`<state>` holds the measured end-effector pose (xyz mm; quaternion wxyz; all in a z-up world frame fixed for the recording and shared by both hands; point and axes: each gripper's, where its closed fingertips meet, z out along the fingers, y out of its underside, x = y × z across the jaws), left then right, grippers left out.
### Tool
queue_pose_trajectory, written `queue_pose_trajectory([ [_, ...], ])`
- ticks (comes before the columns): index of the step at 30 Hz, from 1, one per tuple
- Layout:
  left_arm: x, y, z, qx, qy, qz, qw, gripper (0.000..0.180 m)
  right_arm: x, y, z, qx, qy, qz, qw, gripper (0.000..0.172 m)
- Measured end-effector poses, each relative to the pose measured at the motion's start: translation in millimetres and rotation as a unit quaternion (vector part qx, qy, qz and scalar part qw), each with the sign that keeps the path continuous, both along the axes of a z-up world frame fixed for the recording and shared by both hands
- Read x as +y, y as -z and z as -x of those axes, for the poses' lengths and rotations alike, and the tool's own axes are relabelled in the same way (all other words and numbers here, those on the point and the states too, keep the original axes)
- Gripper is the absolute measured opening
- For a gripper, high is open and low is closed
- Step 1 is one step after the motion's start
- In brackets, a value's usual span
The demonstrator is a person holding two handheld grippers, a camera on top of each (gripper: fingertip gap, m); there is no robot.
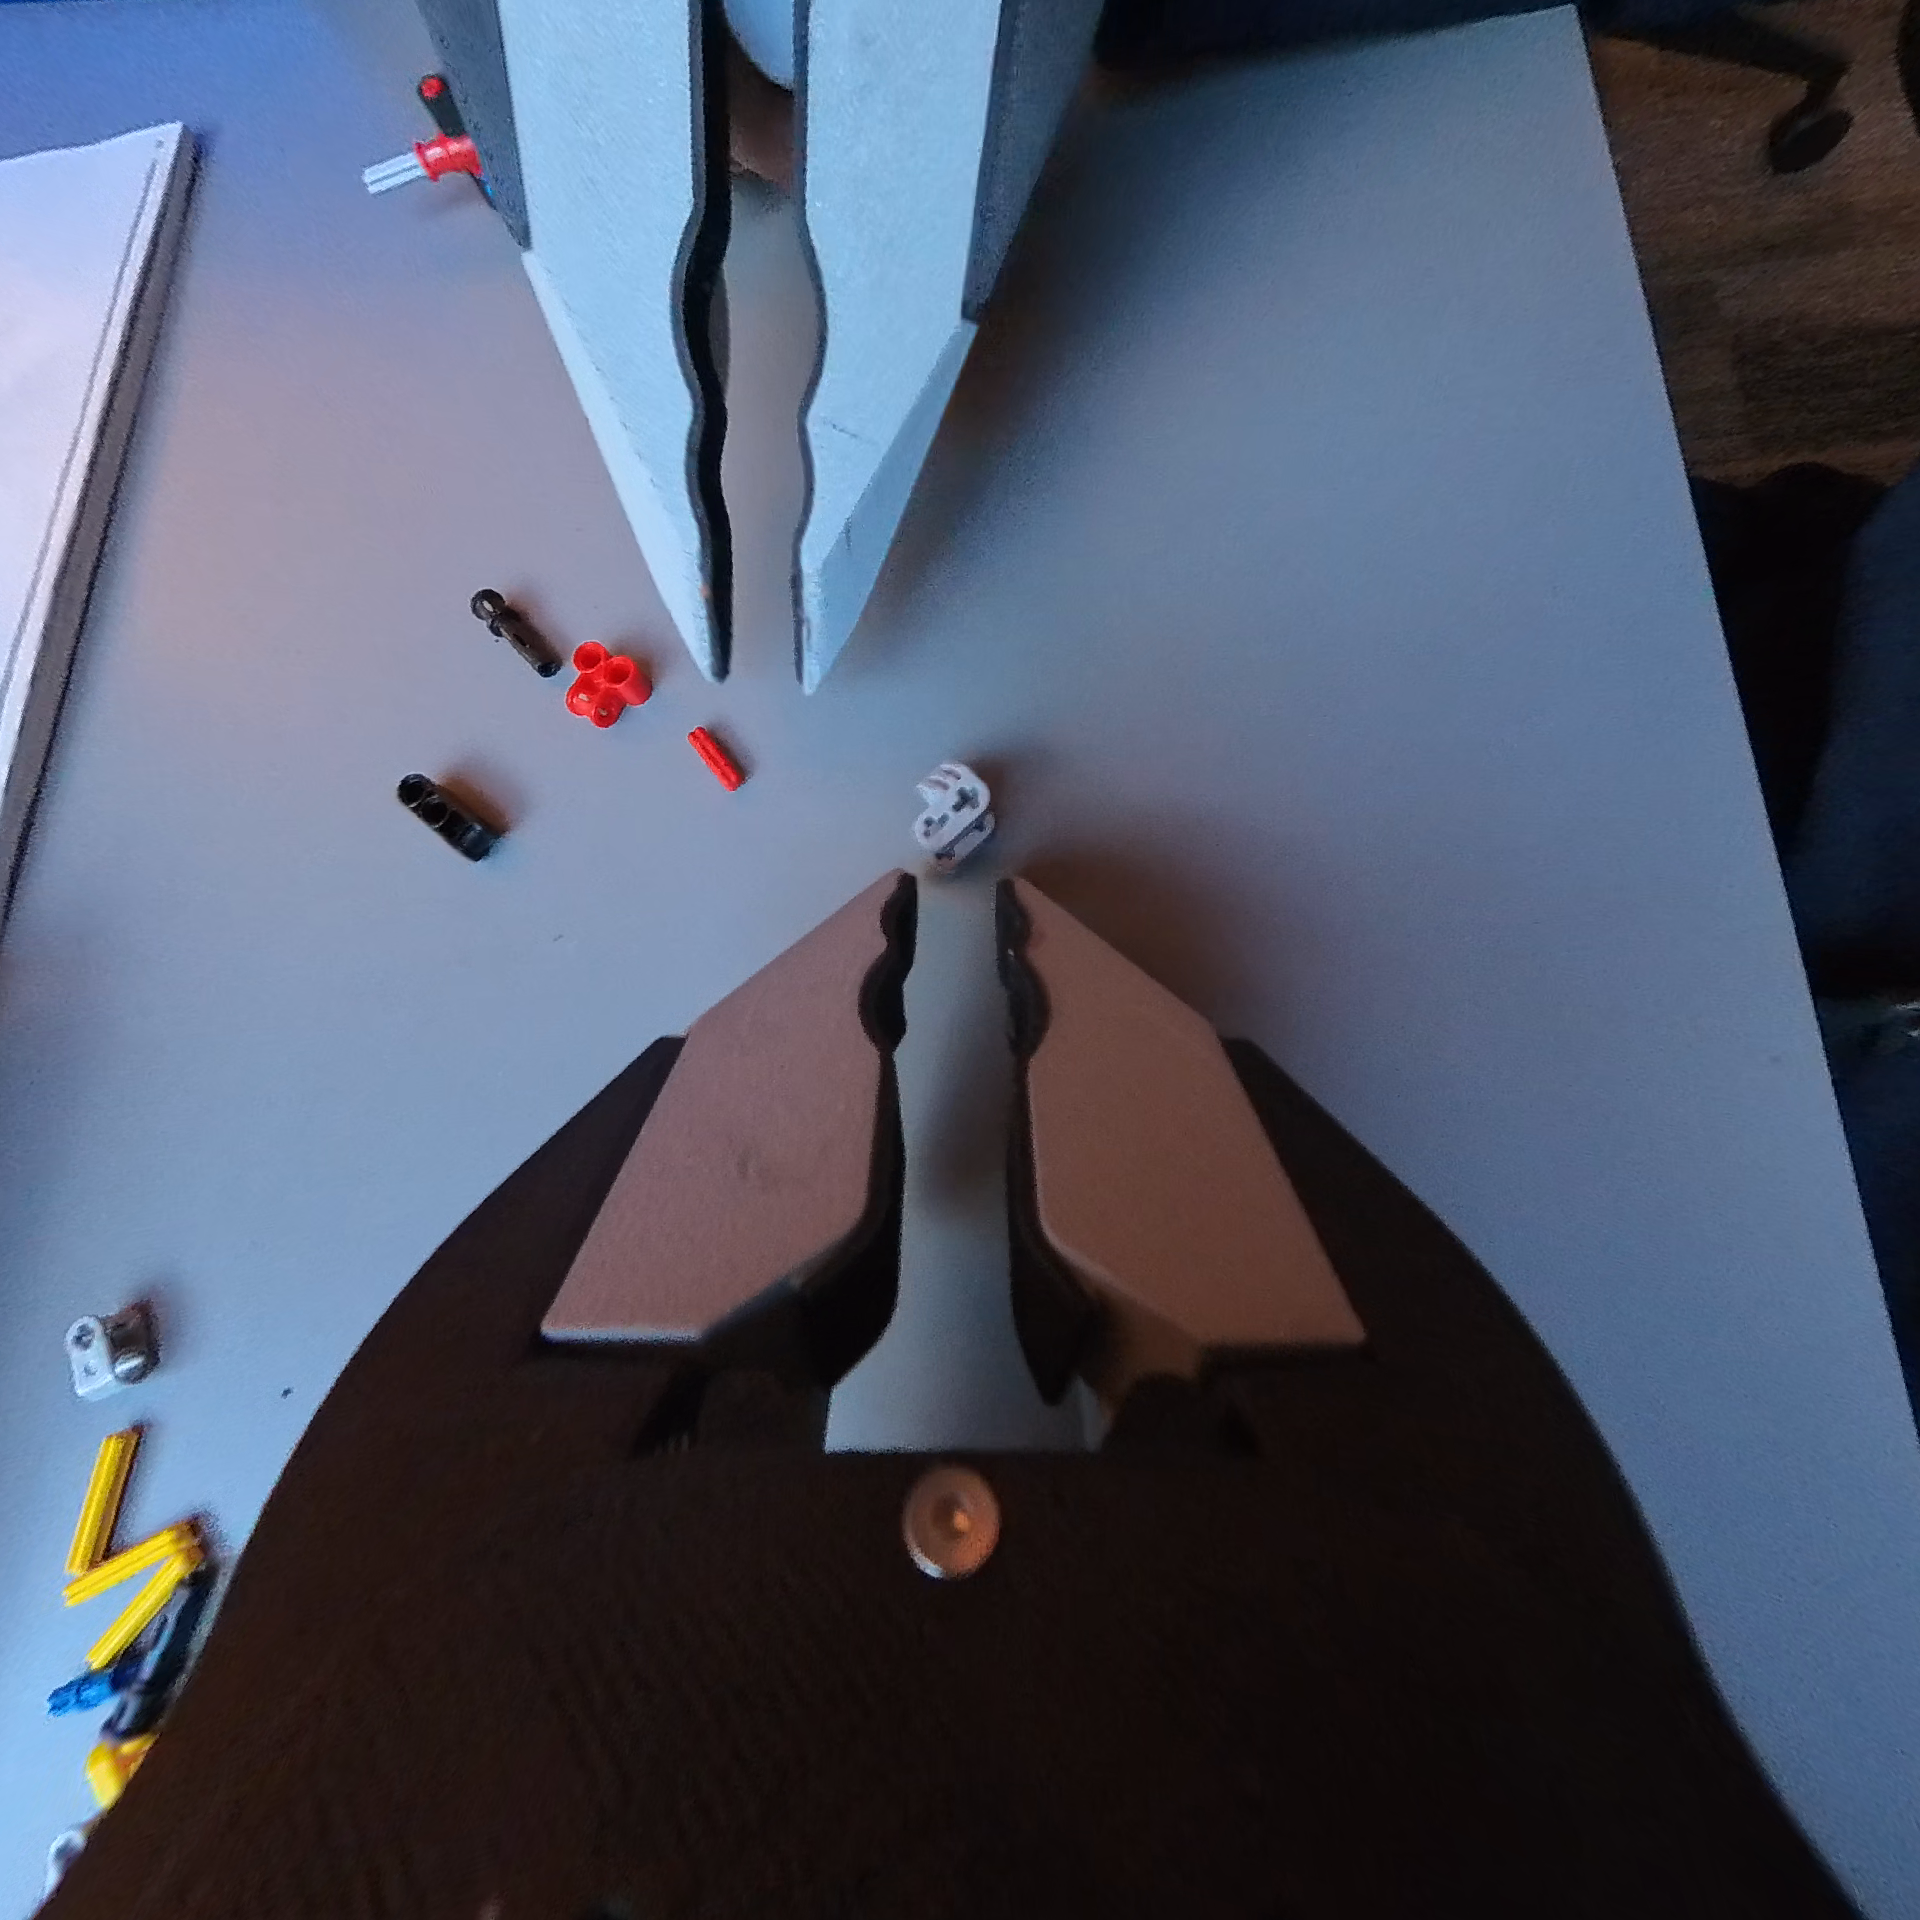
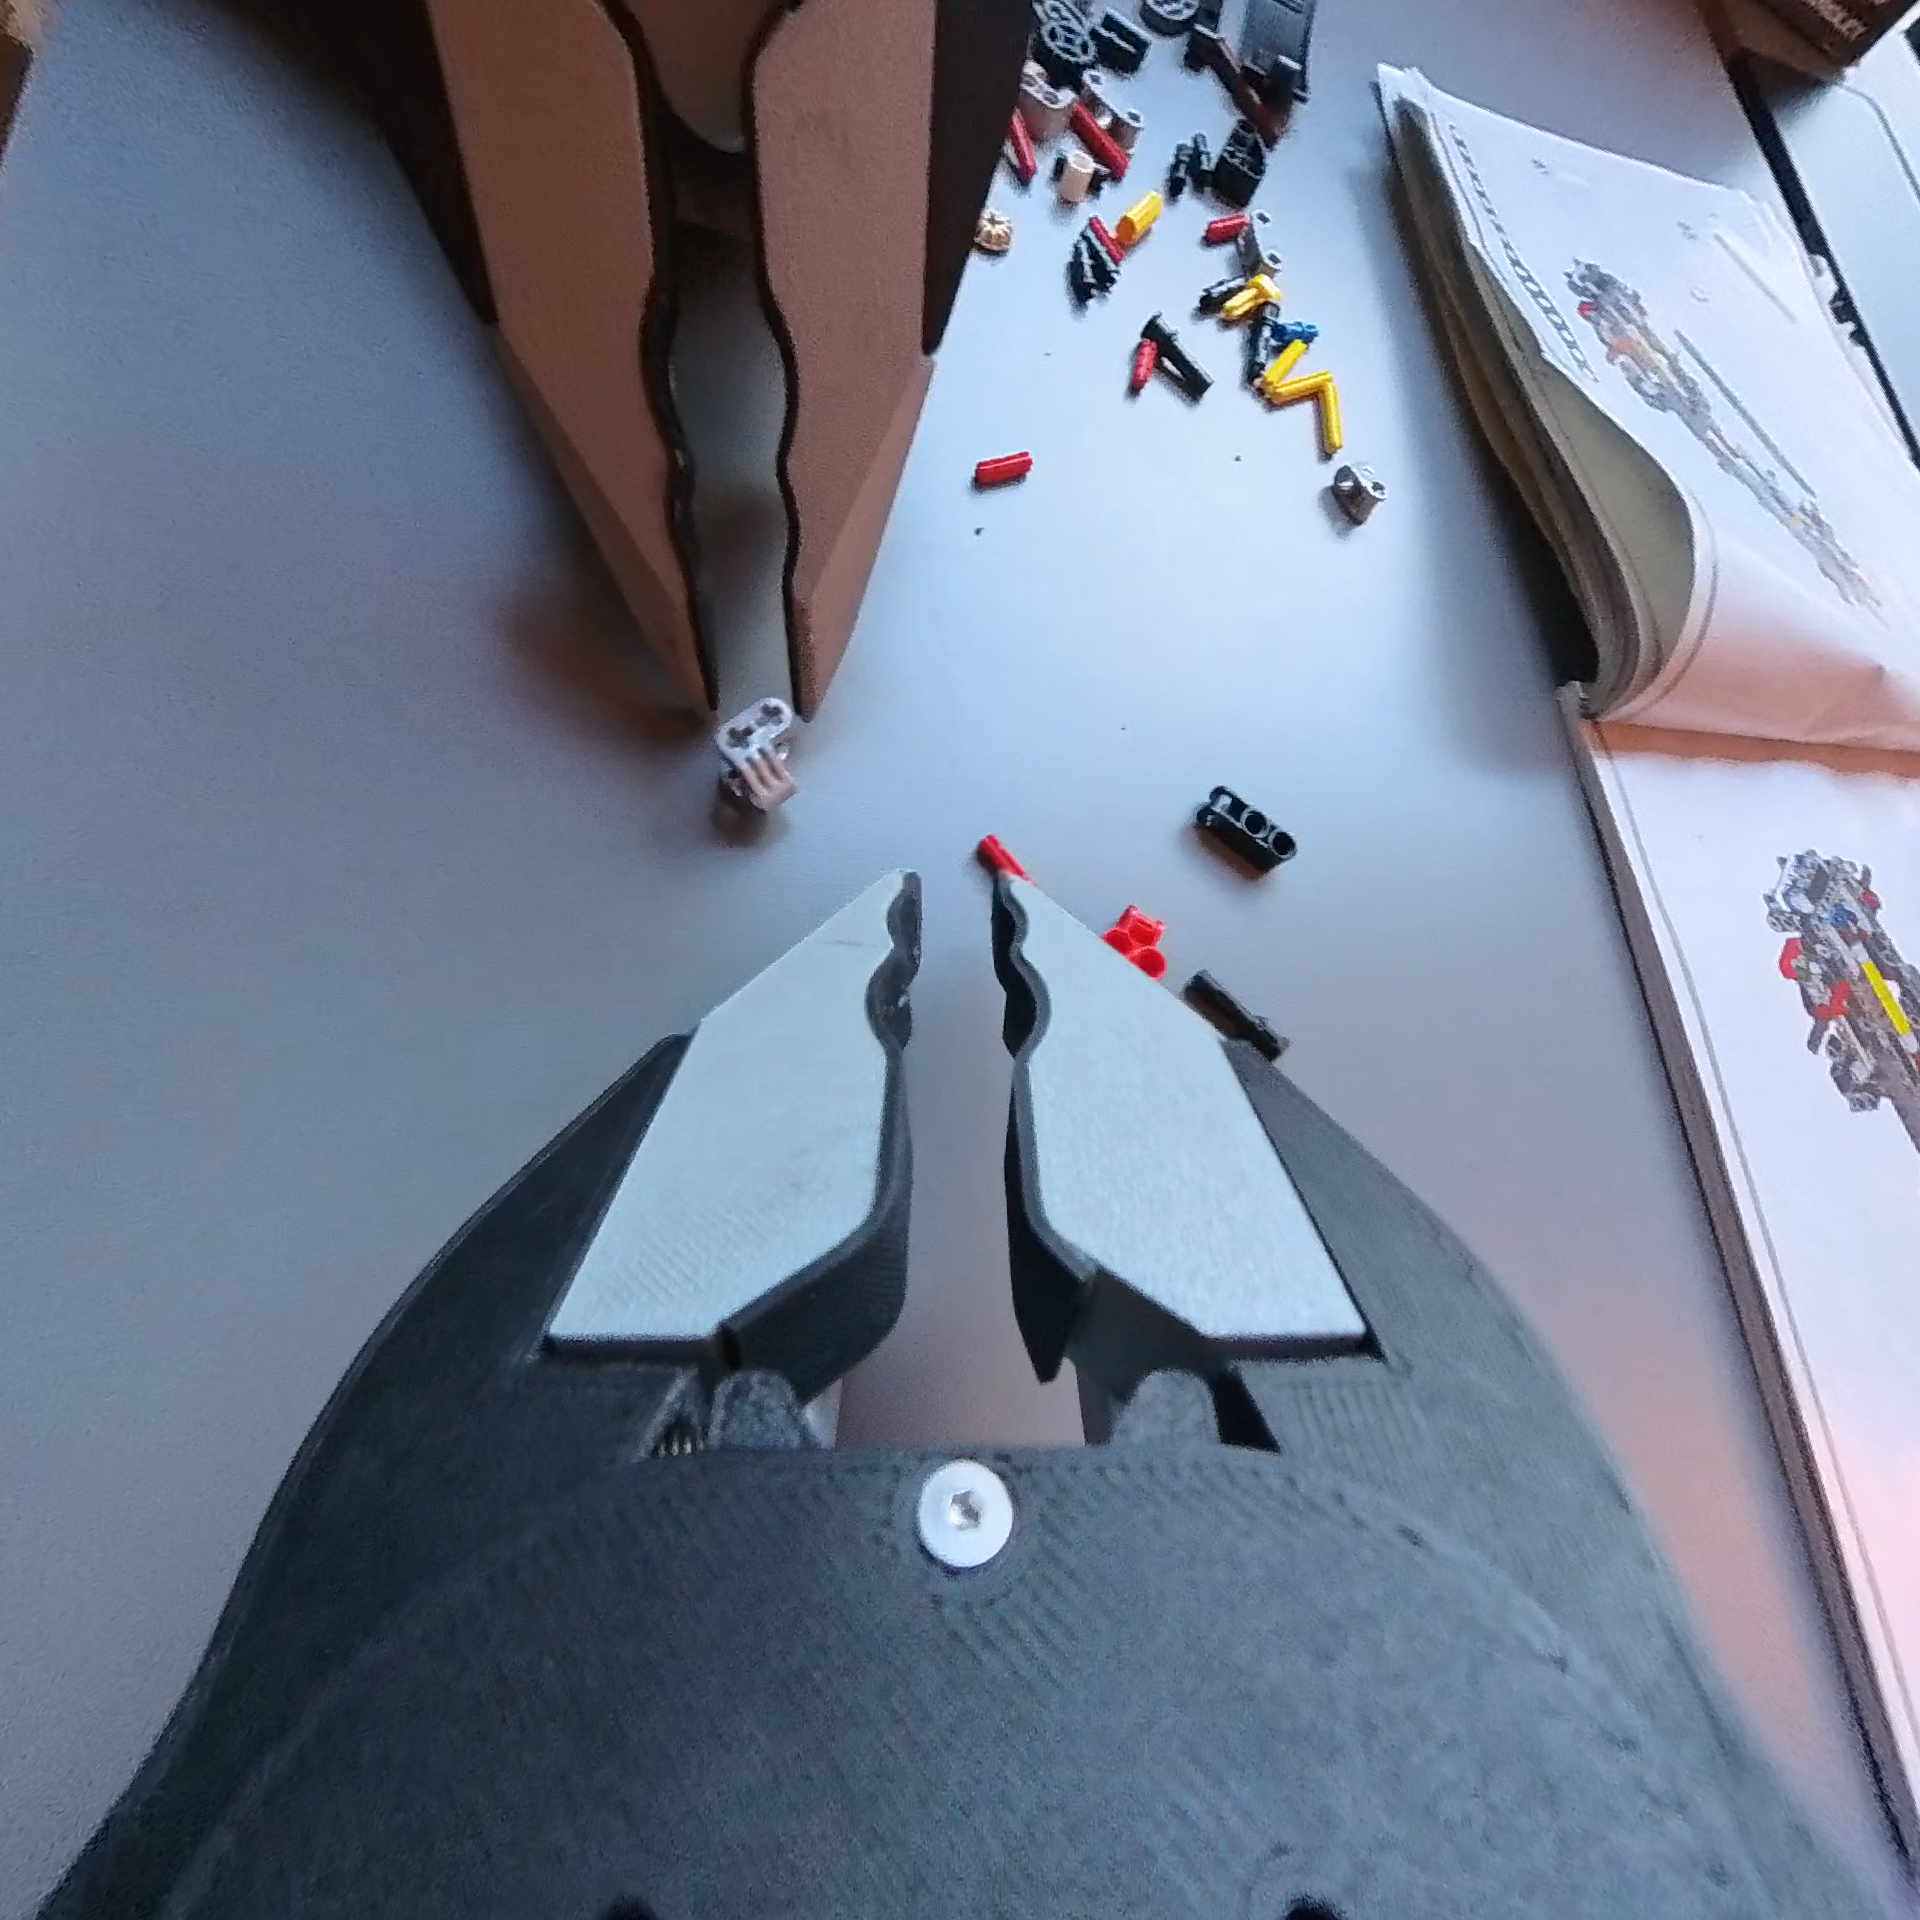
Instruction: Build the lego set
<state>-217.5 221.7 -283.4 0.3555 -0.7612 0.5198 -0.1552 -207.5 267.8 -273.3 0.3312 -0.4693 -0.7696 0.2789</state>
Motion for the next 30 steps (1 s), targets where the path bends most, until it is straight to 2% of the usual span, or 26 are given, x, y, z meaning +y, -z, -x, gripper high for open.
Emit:
queue_pose_trajectory([
  [13,4,-9,4,-0.021,-0.015,0.000,1.000,0.014,14,6,13,-0.018,0.027,-0.030,0.999,0.008],
  [17,4,-10,5,-0.023,-0.016,-0.001,1.000,0.014,12,10,13,-0.034,0.011,-0.037,0.999,0.010],
  [23,4,-10,4,-0.023,-0.015,-0.001,1.000,0.015,6,13,12,-0.041,-0.004,-0.017,0.999,0.001],
  [30,9,-10,10,-0.027,-0.034,0.004,0.999,0.014,6,12,12,-0.037,-0.002,-0.020,0.999,0.001],
])
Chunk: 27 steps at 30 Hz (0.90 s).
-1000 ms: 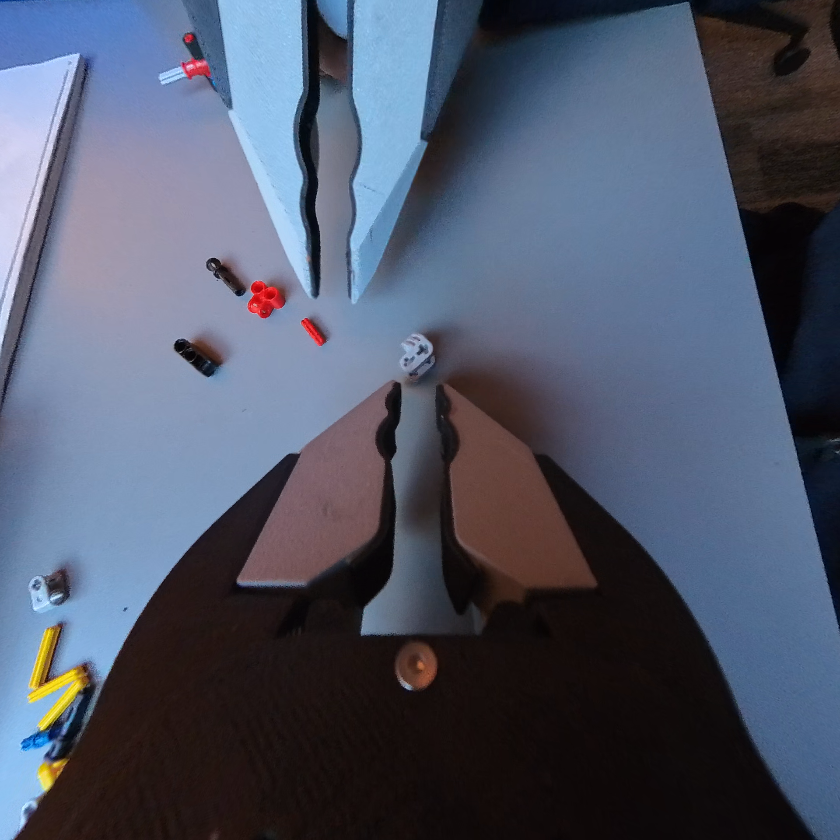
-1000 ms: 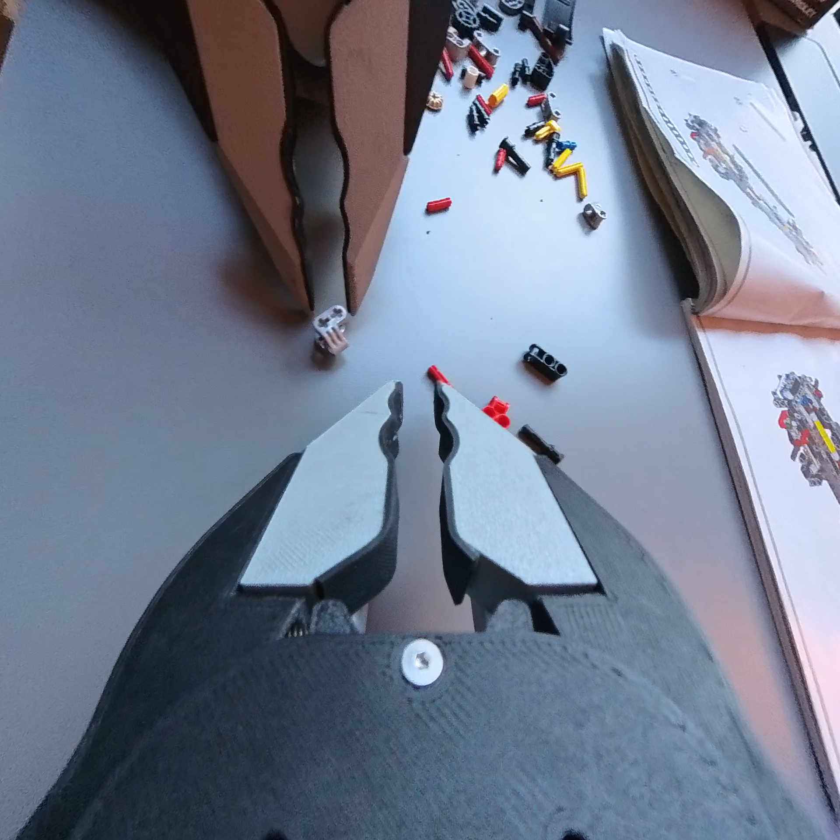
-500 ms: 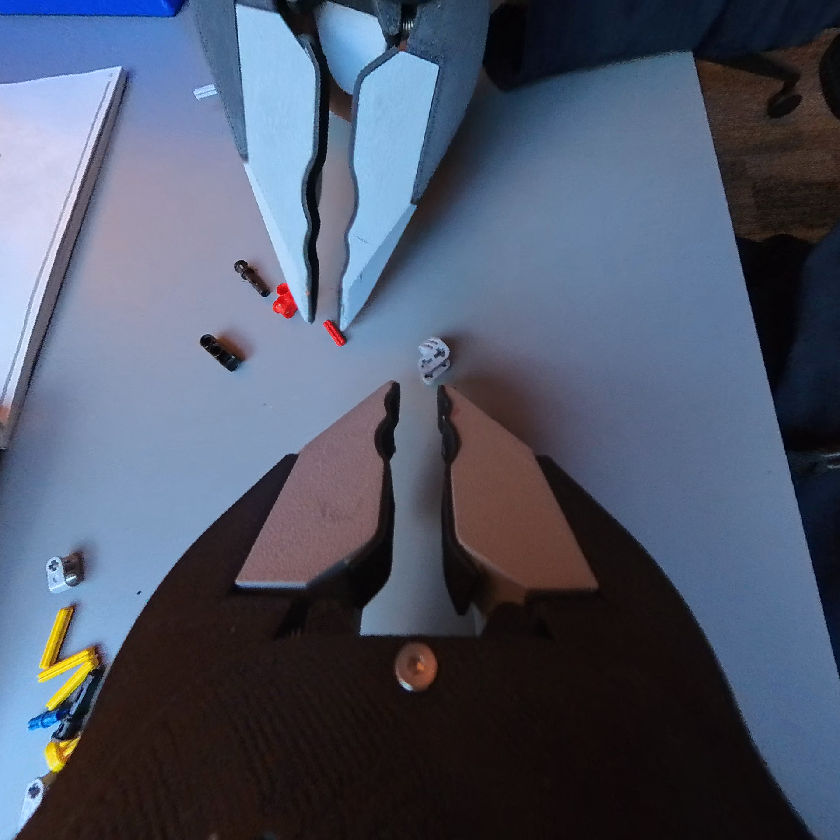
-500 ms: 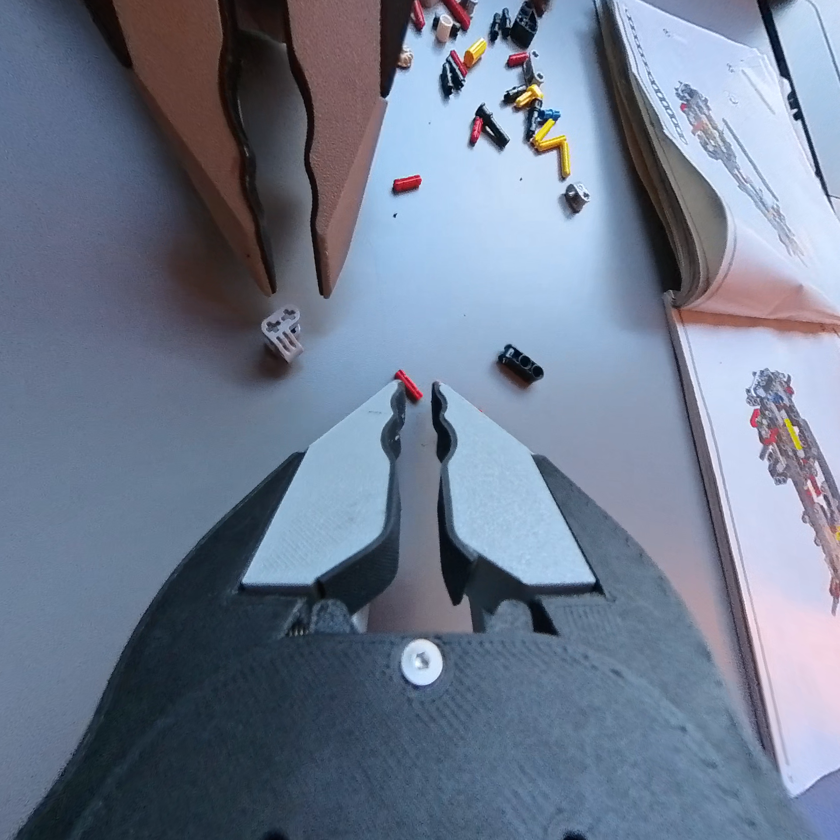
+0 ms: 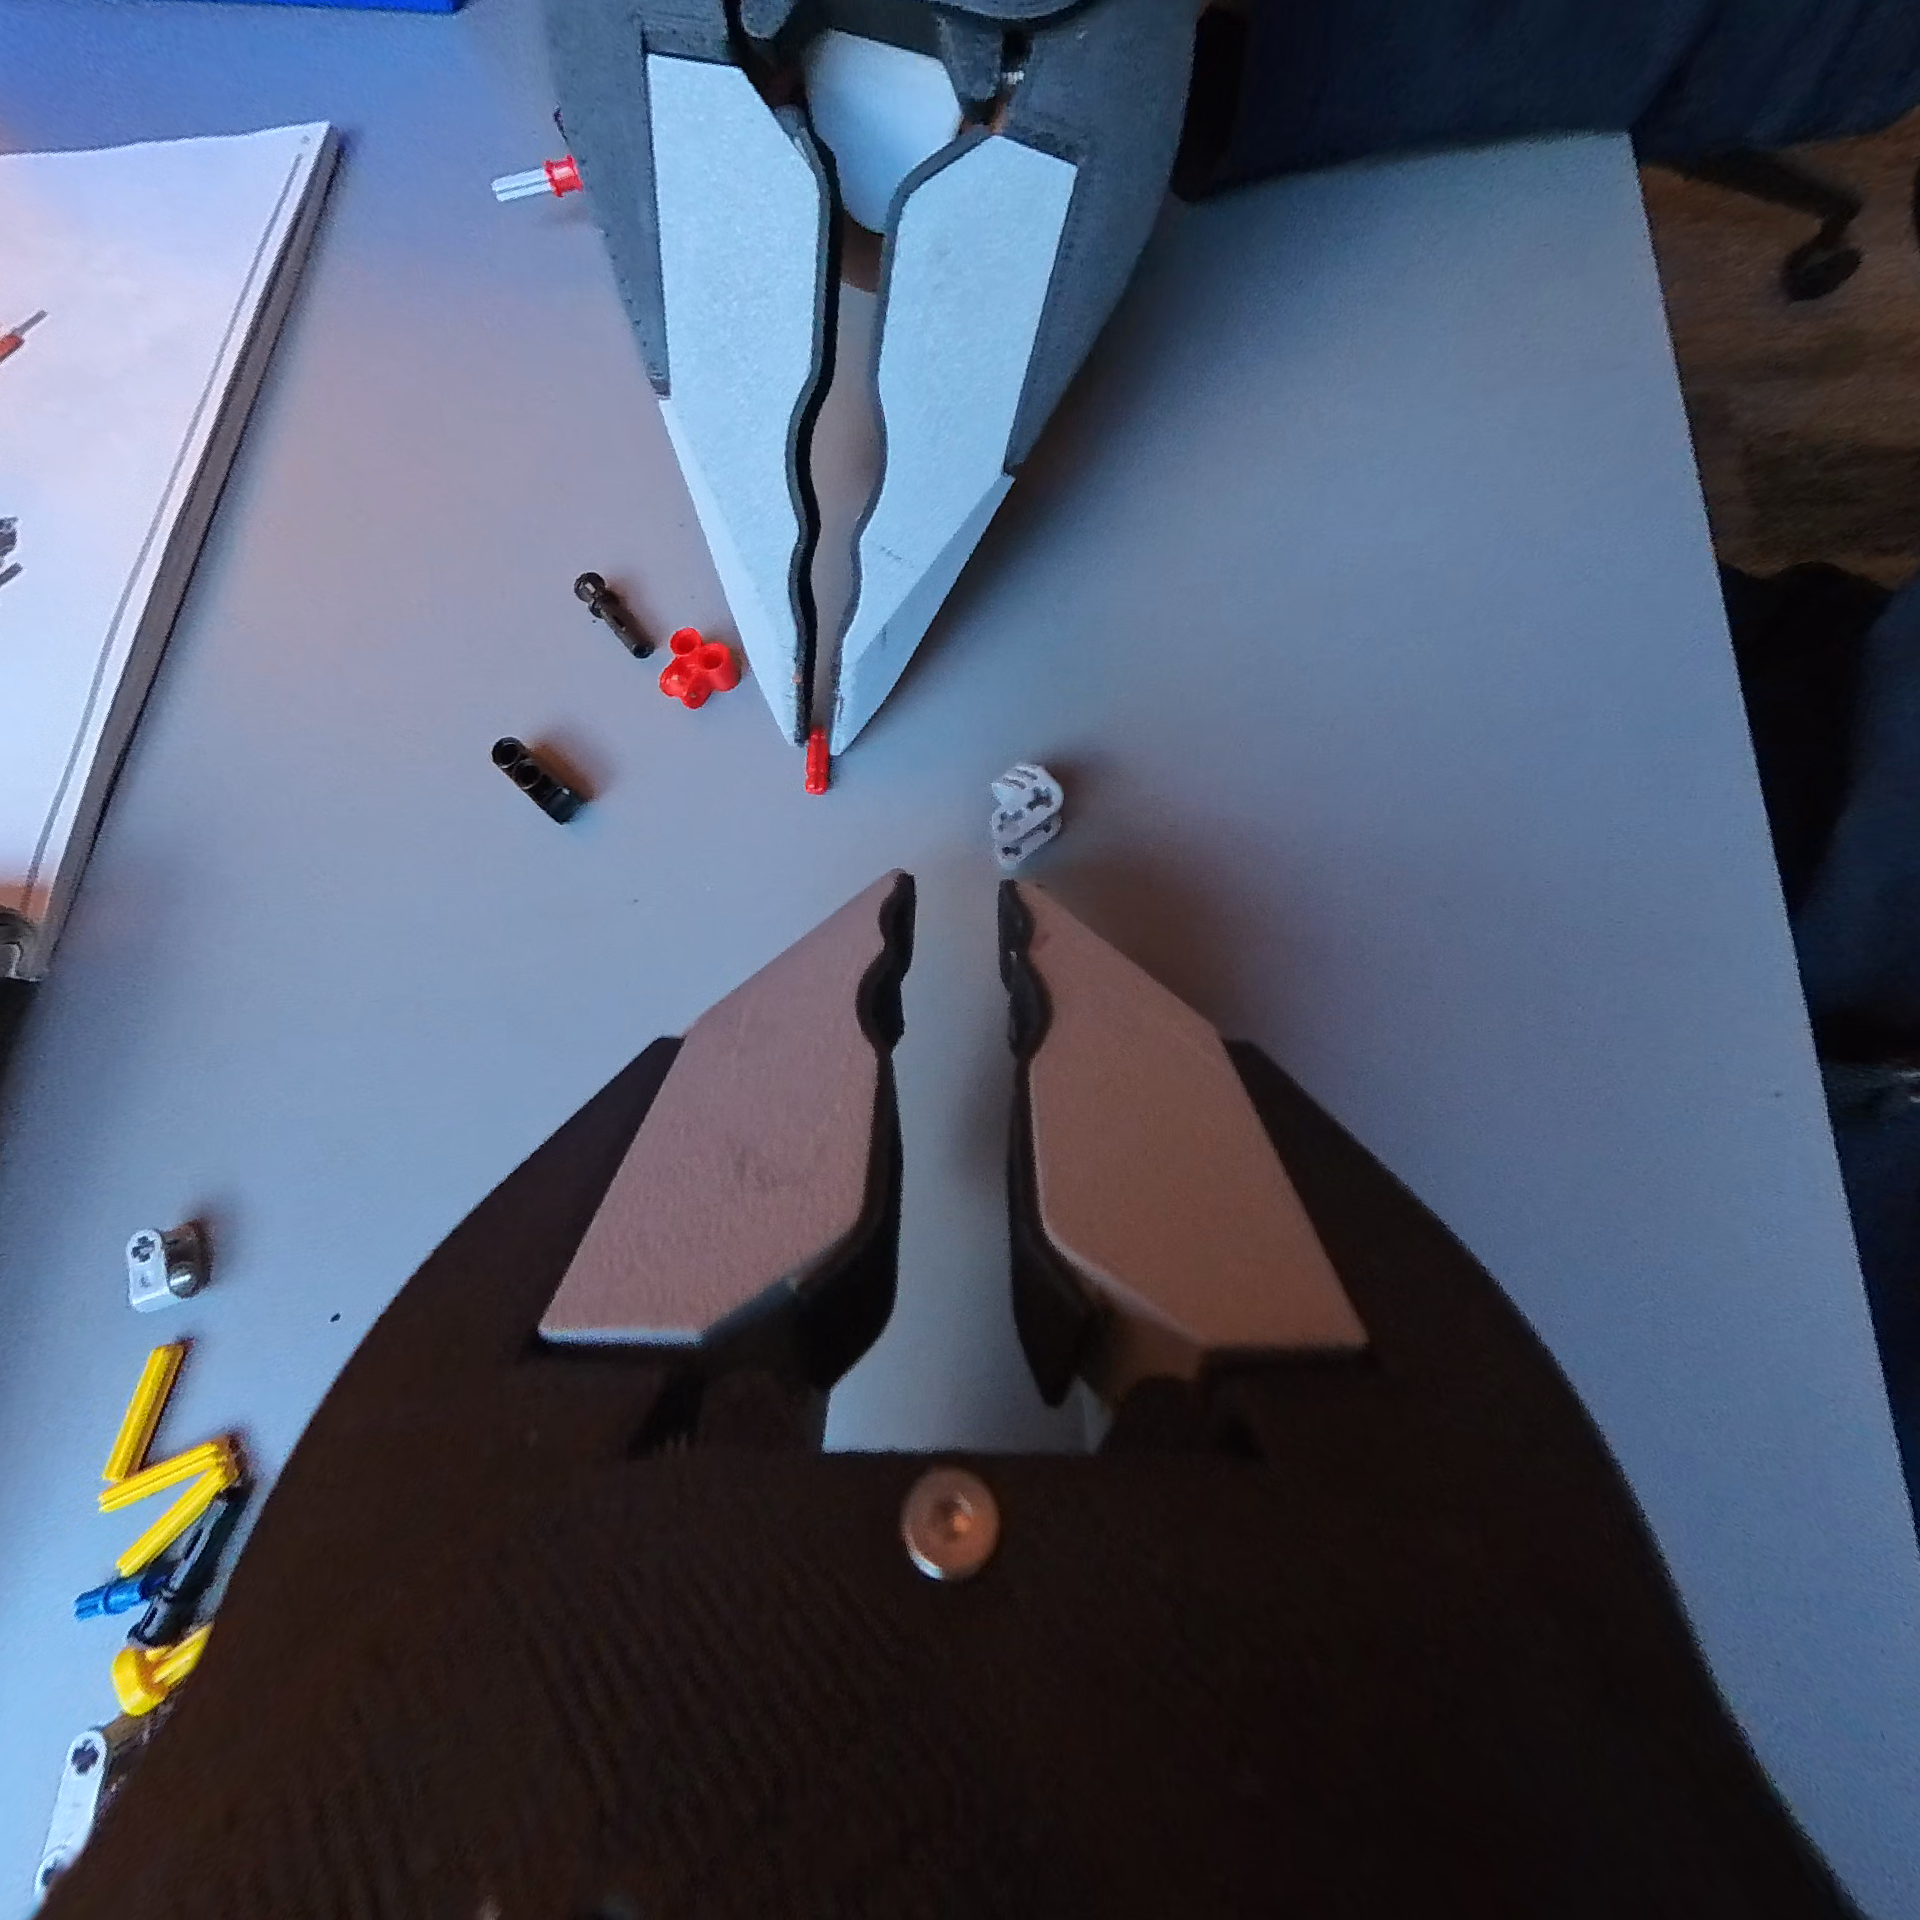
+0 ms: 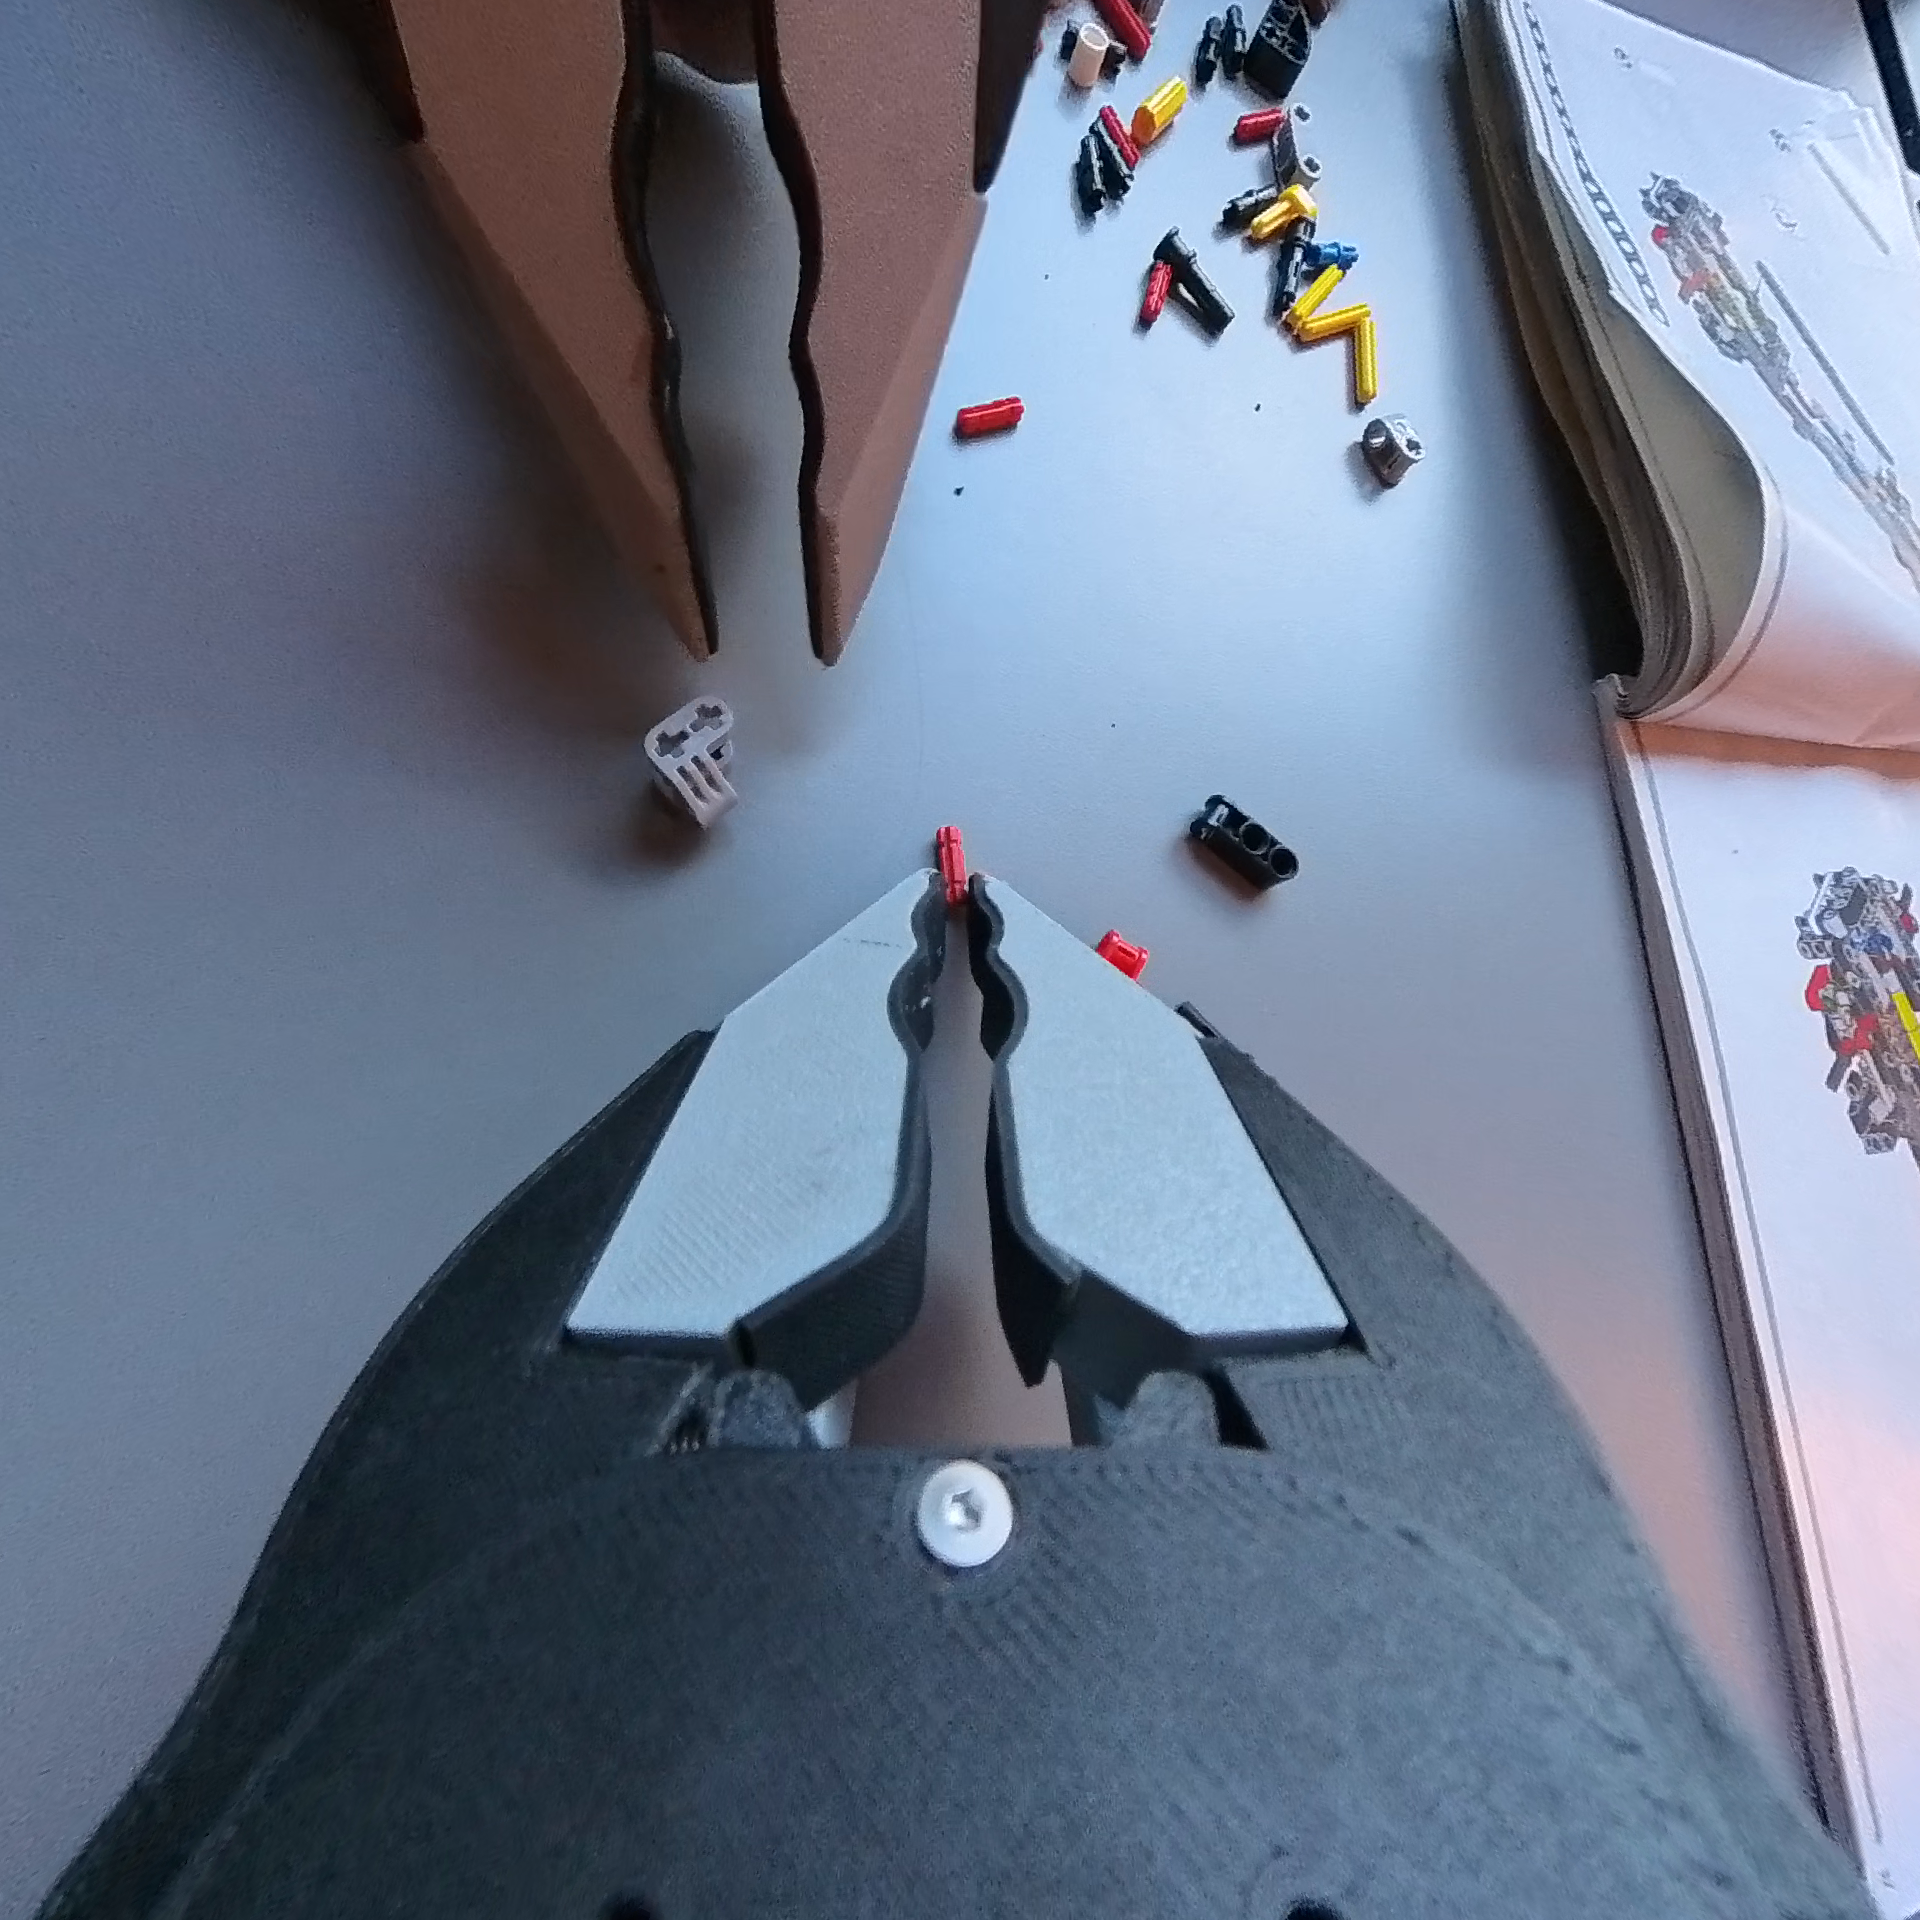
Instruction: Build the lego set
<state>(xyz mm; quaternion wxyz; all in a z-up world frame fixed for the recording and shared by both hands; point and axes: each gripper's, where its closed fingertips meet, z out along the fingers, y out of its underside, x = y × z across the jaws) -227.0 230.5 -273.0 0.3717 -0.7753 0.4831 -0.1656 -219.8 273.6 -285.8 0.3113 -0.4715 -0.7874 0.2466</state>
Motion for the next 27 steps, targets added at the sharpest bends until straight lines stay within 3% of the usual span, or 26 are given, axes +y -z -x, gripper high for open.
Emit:
queue_pose_trajectory([
  [13,22,-1,15,0.016,-0.060,-0.034,0.998,0.016,-7,-5,3,0.007,0.002,0.022,1.000,0.000],
  [27,25,-7,4,0.069,-0.035,-0.130,0.989,0.011,-20,-22,12,0.034,0.002,0.095,0.995,0.000],
])
